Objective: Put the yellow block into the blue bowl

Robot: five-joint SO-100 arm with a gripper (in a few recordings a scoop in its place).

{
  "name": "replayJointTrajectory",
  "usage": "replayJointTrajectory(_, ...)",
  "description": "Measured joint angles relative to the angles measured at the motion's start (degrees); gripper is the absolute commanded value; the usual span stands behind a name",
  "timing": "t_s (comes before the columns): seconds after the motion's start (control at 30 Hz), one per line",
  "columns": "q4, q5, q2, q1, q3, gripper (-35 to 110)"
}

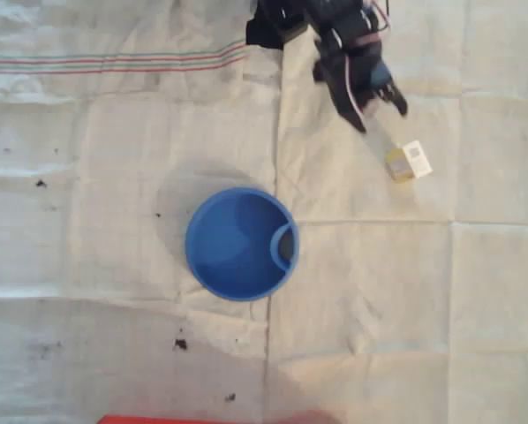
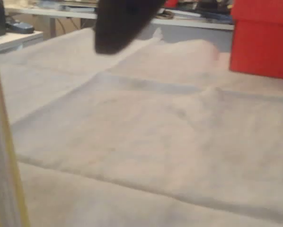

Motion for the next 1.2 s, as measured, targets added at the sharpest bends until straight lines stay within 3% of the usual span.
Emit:
replayJointTrajectory(0.37, -6.8, -0.2, -4.4, -2.9, 0.0, 25)
replayJointTrajectory(0.83, -7.1, -0.2, -6.9, -6.9, -0.2, 25)
replayJointTrajectory(1.2, -7.1, -0.2, -17.9, -6.6, -11.8, 25)
